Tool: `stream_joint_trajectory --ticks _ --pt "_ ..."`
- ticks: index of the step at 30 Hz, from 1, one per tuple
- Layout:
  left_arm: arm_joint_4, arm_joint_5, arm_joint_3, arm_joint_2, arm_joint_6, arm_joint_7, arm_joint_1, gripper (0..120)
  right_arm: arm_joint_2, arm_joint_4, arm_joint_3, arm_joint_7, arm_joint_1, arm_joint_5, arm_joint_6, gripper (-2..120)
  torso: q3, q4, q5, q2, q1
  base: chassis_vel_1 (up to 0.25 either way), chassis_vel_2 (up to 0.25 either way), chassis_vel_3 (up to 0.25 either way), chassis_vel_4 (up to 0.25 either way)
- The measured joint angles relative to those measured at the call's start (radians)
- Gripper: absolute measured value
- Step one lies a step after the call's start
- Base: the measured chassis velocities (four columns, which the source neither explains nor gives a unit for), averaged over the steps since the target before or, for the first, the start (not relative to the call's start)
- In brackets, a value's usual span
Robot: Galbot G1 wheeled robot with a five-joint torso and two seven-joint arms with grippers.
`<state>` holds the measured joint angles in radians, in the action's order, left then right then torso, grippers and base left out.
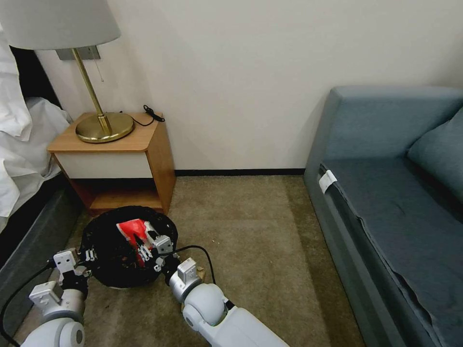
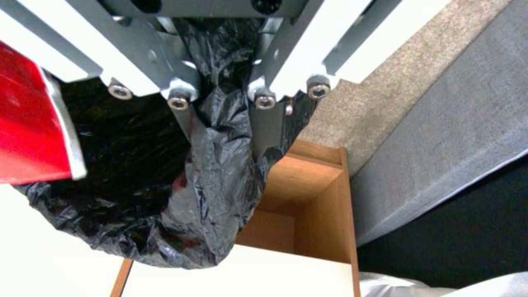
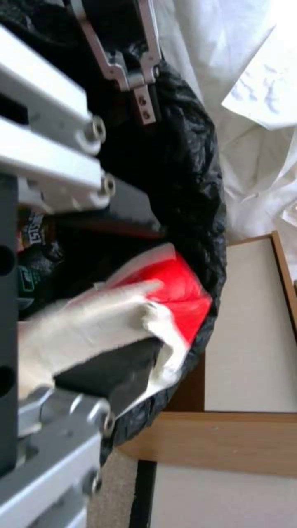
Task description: Pick up the trash bin, then pick up the garbage on the floor and place it into the trash bin.
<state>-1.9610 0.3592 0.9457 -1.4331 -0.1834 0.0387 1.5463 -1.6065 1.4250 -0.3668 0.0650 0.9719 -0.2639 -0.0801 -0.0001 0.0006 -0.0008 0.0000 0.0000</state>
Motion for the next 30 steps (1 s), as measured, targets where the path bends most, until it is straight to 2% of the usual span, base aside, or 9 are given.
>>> stream_joint_trajectory --ticks 2,5,8,10,13,14,20,21,30 --pt "0.000 0.000 0.002 0.001 0.000 0.000 0.000 4 0.000 -0.001 0.002 0.000 0.001 0.001 -0.001 56 0.000 -0.0001 -0.0001 0.000 0.000 0.000 0.000 0.000 0.000" --pt "-0.001 0.005 0.009 0.005 -0.001 0.000 0.003 4 0.004 -0.002 0.009 -0.002 0.006 0.001 -0.002 70 0.000 -0.0002 0.0002 0.000 0.000 0.000 0.000 0.000 0.000" --pt "-0.001 0.006 0.012 0.007 -0.001 -0.001 0.003 4 0.007 -0.001 0.012 -0.003 0.008 -0.001 -0.002 74 0.000 -0.0004 0.0004 0.000 0.000 0.000 0.000 0.000 0.000" --pt "-0.001 0.008 0.016 0.008 -0.001 -0.001 0.003 4 0.008 0.002 0.020 -0.004 0.009 -0.007 -0.002 88 0.000 -0.0010 0.0009 0.000 0.000 0.000 0.000 0.000 0.000" --pt "-0.001 0.008 0.016 0.009 -0.001 -0.001 0.003 4 0.008 0.003 0.025 -0.004 0.009 -0.010 -0.002 93 0.000 -0.0010 0.0010 0.000 0.000 0.000 0.000 0.000 0.000" --pt "-0.002 0.009 0.016 0.009 -0.001 -0.001 0.003 4 0.006 0.004 0.030 -0.004 0.009 -0.013 -0.002 98 0.000 -0.0014 0.0009 0.000 0.000 0.000 0.000 0.000 0.000" --pt "-0.002 0.010 0.021 0.012 -0.001 -0.001 0.002 4 0.005 0.005 0.050 -0.003 0.003 -0.033 0.006 100 0.000 -0.0016 0.0025 0.000 0.000 0.000 0.000 0.000 0.000" --pt "-0.002 0.010 0.024 0.013 -0.001 -0.001 0.003 4 0.009 0.001 0.063 -0.003 -0.004 -0.042 0.011 100 0.000 -0.0009 0.0028 0.000 0.000 0.000 0.000 0.000 0.000" --pt "0.004 0.023 0.037 0.018 -0.001 0.000 -0.005 4 0.025 -0.027 0.144 0.012 -0.034 -0.092 0.043 100 0.000 -0.0007 0.0012 0.000 0.000 0.000 0.000 0.000 0.000"
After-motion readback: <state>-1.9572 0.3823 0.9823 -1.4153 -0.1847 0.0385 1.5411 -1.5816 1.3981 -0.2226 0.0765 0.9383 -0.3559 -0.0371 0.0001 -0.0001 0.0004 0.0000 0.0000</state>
